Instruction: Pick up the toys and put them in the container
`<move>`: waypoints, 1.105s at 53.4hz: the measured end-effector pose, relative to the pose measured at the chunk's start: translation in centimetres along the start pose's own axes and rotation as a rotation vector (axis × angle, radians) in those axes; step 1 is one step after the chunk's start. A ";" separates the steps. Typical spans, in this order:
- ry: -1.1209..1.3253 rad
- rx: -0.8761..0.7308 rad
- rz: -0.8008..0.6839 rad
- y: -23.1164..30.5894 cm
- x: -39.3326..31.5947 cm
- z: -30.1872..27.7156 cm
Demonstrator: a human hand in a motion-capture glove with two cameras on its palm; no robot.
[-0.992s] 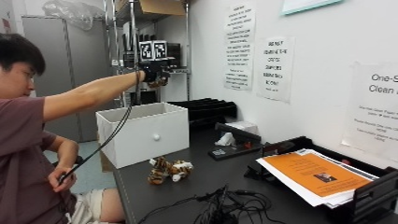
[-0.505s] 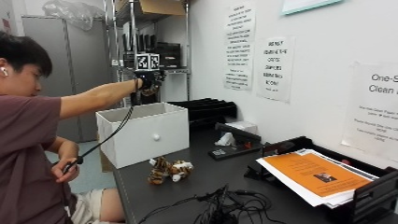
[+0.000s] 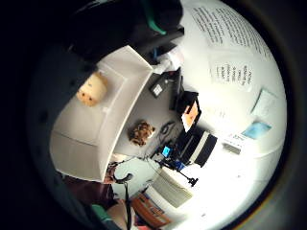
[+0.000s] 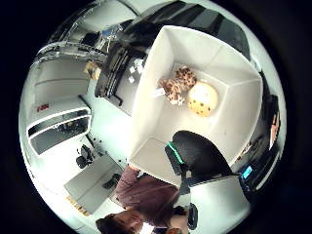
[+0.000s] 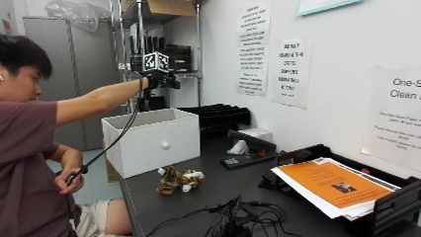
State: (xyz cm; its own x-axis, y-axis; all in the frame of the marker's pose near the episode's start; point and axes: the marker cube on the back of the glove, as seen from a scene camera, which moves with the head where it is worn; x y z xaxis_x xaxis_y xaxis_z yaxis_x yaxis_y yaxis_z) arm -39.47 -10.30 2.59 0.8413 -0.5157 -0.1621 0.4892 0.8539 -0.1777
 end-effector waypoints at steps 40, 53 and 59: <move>-0.080 -0.067 0.376 18.2 23.7 6.1; -0.204 -0.120 0.321 19.7 25.1 14.4; -0.247 -0.192 0.278 19.1 24.1 20.0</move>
State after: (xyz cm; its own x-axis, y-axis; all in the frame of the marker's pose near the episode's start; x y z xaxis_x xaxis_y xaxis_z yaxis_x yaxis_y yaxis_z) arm -5.21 -5.01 14.69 0.9765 -0.2153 0.0041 0.2036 0.9174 -0.3419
